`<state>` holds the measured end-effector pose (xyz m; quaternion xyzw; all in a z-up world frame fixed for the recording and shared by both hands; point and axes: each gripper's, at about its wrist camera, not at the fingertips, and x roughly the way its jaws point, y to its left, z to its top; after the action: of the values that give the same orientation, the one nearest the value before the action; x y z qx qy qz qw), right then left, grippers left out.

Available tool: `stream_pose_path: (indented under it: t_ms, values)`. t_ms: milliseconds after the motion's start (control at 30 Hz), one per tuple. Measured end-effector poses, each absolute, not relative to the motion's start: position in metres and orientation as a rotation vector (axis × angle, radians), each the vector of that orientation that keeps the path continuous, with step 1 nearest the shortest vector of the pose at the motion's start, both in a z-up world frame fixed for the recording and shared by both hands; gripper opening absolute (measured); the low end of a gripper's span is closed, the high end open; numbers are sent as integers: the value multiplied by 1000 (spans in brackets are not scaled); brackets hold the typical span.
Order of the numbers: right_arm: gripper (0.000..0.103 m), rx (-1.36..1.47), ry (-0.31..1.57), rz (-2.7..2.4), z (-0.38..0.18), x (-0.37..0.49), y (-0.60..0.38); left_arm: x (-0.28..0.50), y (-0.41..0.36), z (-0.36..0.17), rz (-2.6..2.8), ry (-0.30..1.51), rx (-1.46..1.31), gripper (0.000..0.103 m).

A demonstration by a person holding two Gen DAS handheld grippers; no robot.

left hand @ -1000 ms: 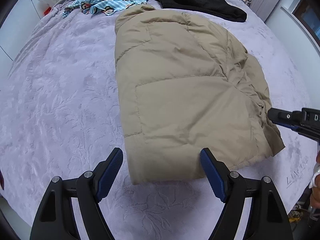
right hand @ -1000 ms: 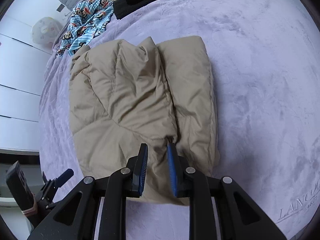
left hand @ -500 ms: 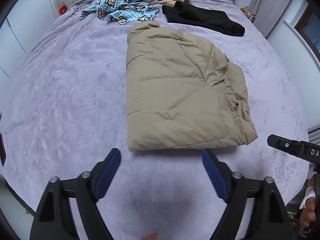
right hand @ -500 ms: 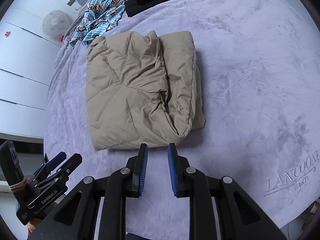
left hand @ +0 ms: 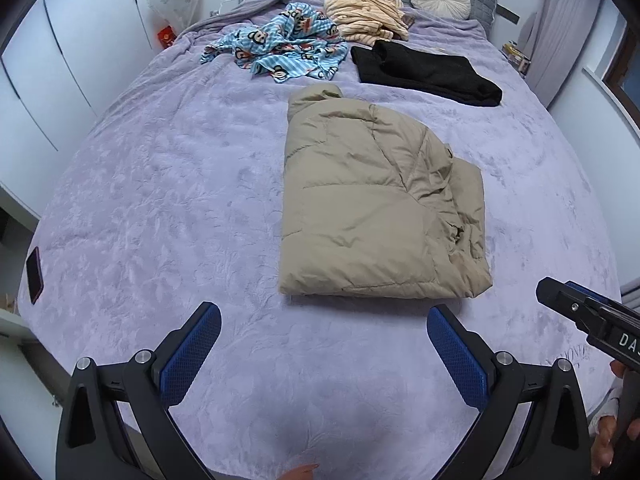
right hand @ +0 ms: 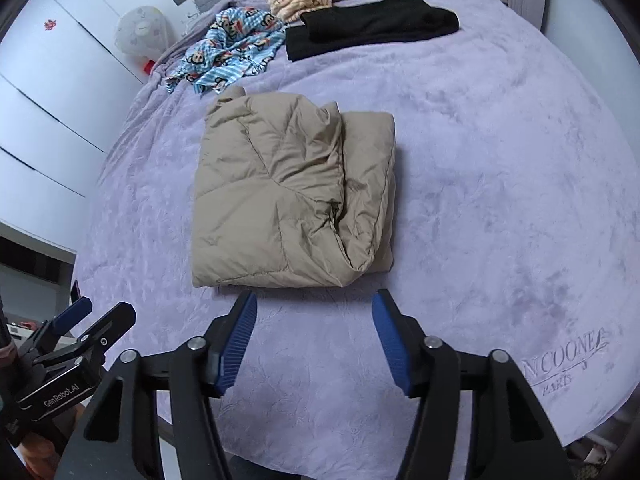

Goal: Fold large clothes

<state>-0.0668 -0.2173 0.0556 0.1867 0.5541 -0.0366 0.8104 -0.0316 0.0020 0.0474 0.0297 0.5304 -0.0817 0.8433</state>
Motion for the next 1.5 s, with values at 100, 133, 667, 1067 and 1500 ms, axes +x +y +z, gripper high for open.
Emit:
stream_pose_path:
  t_ms: [100, 133, 667, 1067, 1500]
  values:
    - [82, 335, 1128, -62, 75, -69, -207, -36, 6, 58, -132, 1085, 51, 103]
    - [82, 319, 1114, -63, 80, -68, -205, -37, 7, 60, -124, 1076, 48, 103]
    - [103, 269, 969, -196, 123, -56, -164, -14, 35, 90, -185, 995, 106, 103]
    - [103, 262, 972, -223, 133, -53, -163, -8, 36, 103, -197, 975, 95, 103]
    - [103, 261, 971, -220, 134, -52, -167, -10, 34, 103, -191, 985, 96, 103]
